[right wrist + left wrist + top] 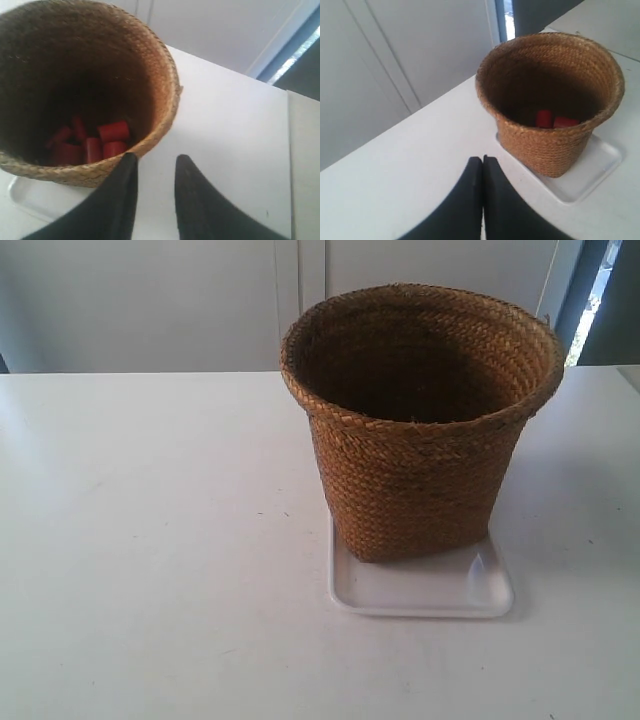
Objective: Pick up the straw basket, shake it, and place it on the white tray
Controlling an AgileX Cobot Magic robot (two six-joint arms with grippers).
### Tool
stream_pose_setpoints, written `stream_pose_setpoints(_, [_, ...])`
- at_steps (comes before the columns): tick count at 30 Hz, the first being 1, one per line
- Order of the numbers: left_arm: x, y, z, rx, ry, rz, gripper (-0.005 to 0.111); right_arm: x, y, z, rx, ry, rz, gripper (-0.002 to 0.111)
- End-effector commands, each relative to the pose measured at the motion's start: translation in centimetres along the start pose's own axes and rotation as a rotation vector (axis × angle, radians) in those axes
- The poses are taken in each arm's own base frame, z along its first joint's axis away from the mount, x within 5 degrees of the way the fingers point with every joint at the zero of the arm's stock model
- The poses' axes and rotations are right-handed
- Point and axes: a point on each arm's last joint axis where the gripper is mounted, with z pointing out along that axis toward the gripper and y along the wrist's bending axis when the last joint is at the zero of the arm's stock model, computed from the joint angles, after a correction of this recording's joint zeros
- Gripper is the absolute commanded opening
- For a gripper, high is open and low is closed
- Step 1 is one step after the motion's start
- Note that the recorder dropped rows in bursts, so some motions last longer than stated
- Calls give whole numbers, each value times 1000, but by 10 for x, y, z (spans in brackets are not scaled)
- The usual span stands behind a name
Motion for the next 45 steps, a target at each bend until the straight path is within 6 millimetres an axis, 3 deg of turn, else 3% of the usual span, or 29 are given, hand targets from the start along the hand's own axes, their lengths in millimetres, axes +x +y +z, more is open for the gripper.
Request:
stream_pose_setpoints(1, [27,3,-24,-116,19,-36,0,-1,11,-19,-111,-90,67,20])
stream_pose_setpoints(5, [40,8,-54,-240,-26,-80,0,9,14,-35,-135,-48,74,19])
stream_pose_setpoints(7, [45,11,-69,-301,-69,-111,0,11,14,-50,-118,-120,74,11])
stream_pose_setpoints(8, [52,11,-75,-330,-84,-131,0,15,15,-66,-95,-223,77,0])
stream_pose_setpoints(9, [57,11,-77,-344,-84,-138,0,19,15,-76,-81,-288,79,0])
stream_pose_setpoints(13, [93,13,-77,-443,-65,-207,0,70,22,-113,-8,-513,72,0])
stream_pose_setpoints(17, [114,11,-63,-445,-69,-222,0,139,33,-111,38,-486,30,0])
stream_pose_setpoints(22, [159,2,-32,-414,-9,-226,0,204,46,-96,25,-477,66,0])
stream_pose_setpoints(24, [171,-1,-18,-389,-14,-200,0,217,49,-81,19,-433,66,0])
stream_pose_setpoints(27, [176,-4,-13,-368,-6,-208,0,223,50,-71,8,-383,68,0])
stream_pose_setpoints(45, [176,-3,-13,-370,-6,-205,0,224,51,-71,4,-368,68,0])
